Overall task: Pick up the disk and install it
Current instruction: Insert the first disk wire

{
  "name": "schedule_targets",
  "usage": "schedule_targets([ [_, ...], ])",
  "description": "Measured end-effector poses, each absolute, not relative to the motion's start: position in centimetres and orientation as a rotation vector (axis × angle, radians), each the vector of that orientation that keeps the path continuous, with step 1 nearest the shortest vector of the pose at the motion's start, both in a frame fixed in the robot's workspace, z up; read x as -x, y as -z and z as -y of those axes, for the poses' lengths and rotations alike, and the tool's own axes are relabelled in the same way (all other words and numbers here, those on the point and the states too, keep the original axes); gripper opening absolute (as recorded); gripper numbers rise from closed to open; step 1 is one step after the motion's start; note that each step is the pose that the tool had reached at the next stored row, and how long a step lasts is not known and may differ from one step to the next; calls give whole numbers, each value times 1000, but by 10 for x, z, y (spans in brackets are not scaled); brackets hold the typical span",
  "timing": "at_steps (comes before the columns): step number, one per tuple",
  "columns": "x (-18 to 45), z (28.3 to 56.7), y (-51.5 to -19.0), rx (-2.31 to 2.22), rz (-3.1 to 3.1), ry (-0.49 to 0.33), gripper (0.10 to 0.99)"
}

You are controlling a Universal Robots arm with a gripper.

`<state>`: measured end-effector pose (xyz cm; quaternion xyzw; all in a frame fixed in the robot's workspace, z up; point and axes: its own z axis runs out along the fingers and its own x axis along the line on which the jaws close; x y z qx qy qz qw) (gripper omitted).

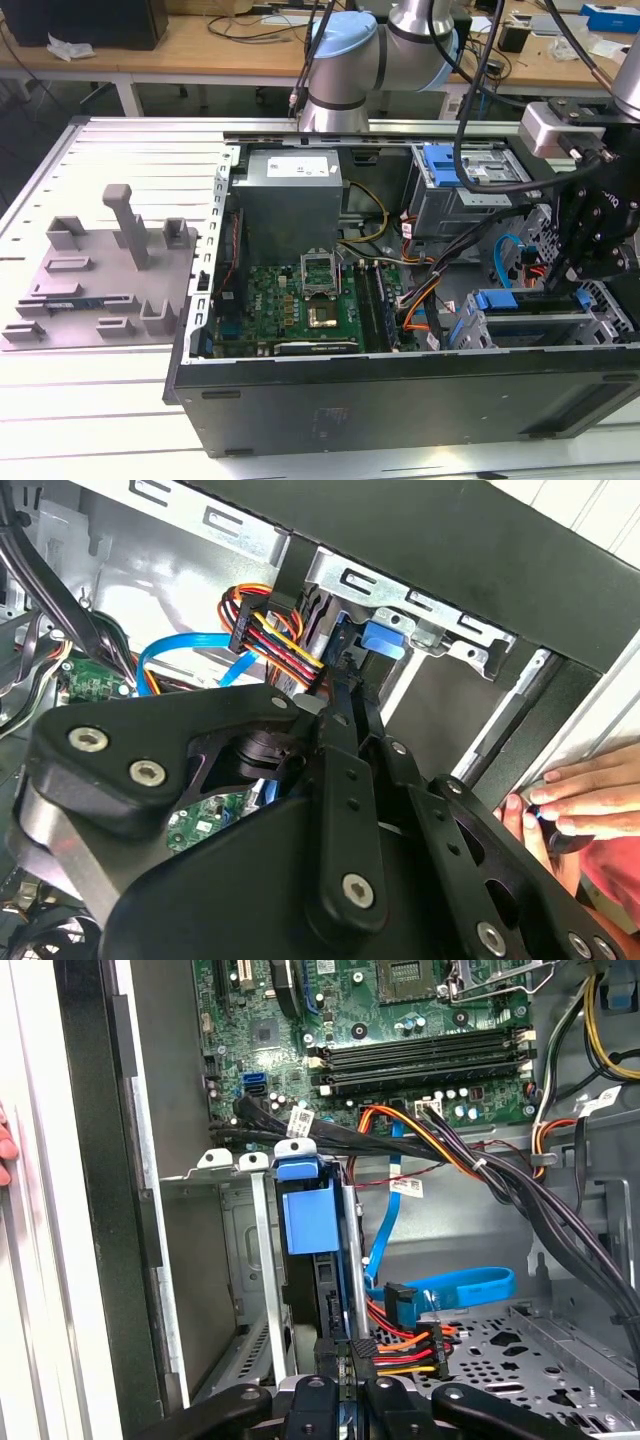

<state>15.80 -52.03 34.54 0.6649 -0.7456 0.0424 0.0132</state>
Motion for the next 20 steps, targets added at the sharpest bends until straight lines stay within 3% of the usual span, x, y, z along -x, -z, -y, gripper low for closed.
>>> schedule_targets([
  [20,-158,519,-345,-2097,2301,-133,169],
])
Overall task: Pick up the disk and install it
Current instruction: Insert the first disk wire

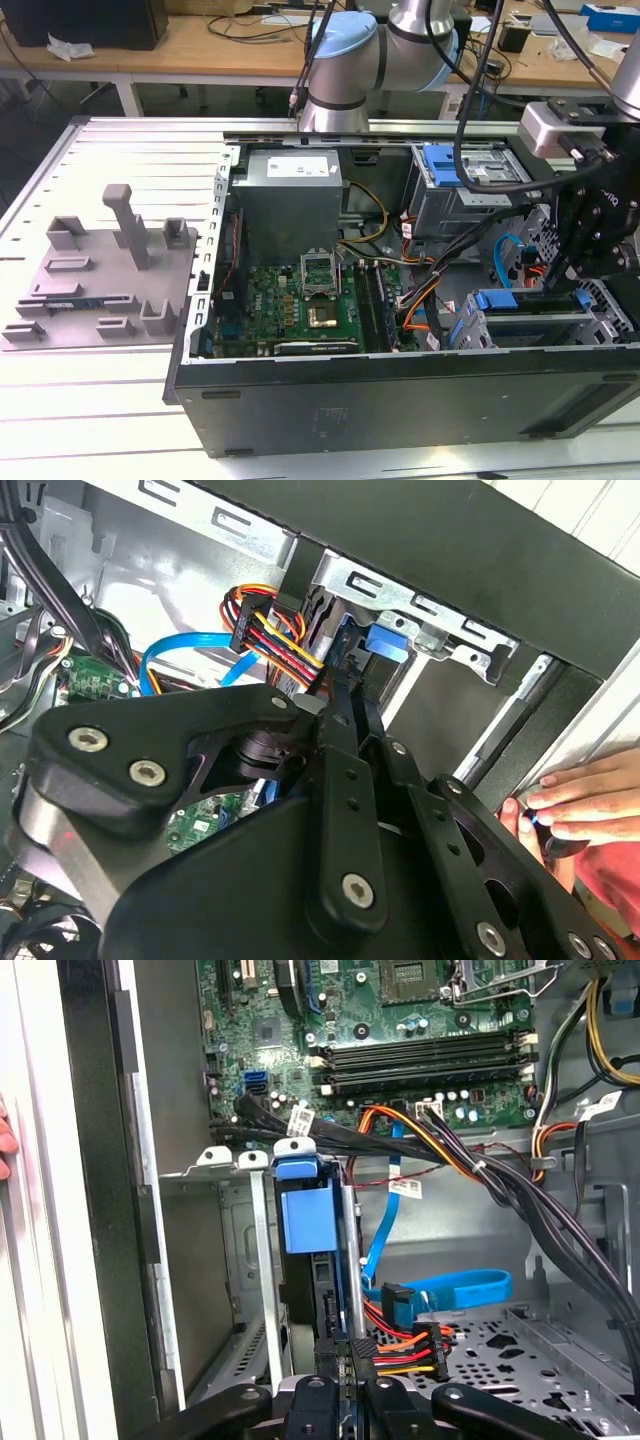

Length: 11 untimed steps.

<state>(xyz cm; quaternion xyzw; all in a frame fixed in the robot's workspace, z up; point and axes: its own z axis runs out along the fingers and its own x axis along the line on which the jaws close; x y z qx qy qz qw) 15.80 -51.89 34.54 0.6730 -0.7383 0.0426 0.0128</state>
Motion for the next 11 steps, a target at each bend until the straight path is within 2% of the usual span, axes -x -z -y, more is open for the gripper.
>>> schedule_targets([
  [11,-157,521,-345,-2098,2300,-133,169],
])
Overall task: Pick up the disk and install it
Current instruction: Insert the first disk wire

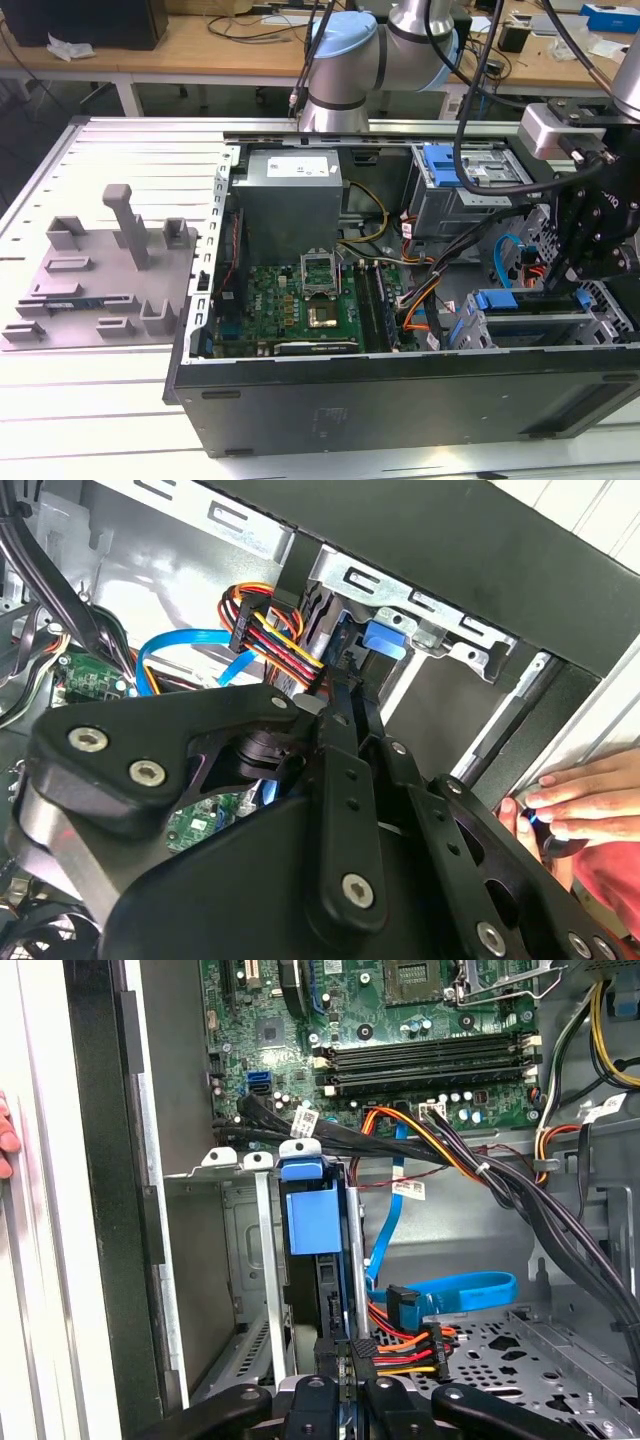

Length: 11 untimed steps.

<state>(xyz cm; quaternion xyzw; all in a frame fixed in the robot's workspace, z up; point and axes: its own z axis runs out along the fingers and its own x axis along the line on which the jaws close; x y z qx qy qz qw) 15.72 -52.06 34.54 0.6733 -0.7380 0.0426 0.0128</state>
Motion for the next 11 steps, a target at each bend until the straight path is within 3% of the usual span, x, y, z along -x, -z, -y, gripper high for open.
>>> schedule_targets([
  [11,-157,521,-345,-2098,2300,-133,169],
])
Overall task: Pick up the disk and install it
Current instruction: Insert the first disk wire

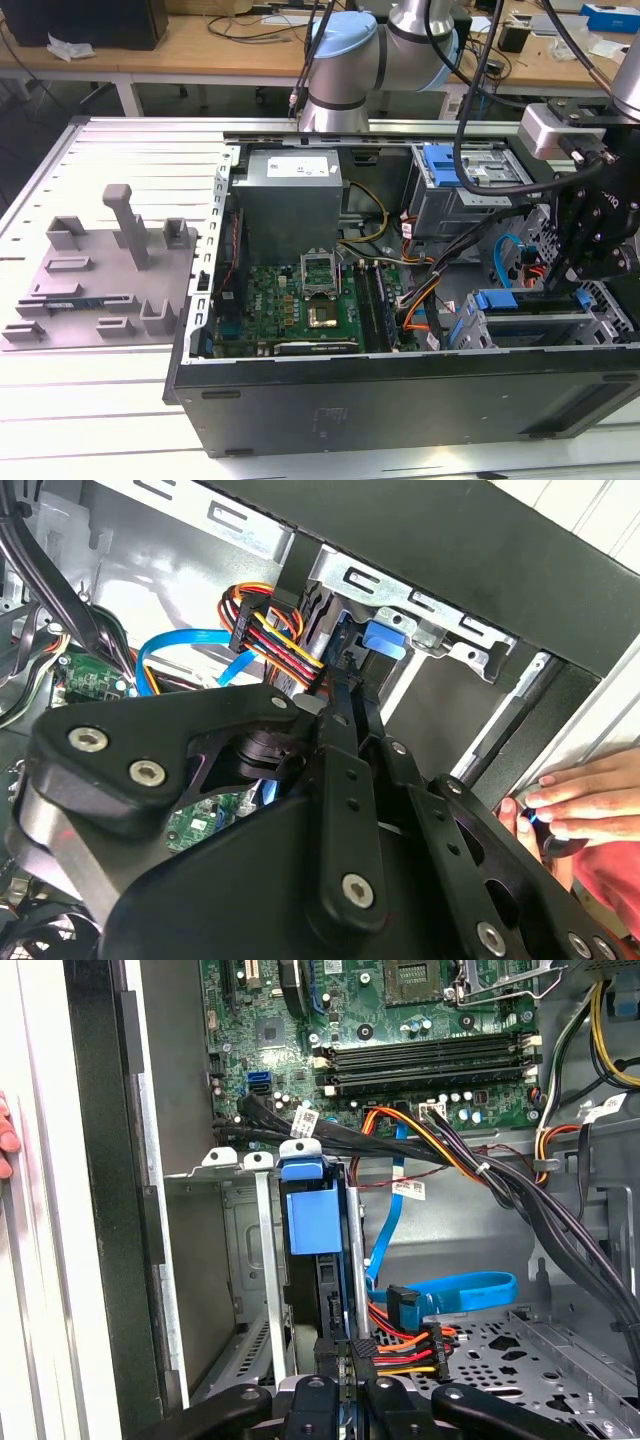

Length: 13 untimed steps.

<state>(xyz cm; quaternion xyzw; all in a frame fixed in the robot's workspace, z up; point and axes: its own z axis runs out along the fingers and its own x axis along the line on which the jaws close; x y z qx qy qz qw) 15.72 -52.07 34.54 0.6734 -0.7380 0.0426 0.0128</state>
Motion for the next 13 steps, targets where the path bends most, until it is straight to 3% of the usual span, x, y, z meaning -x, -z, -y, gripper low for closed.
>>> schedule_targets([
  [13,-157,521,-343,-2098,2300,-133,169],
])
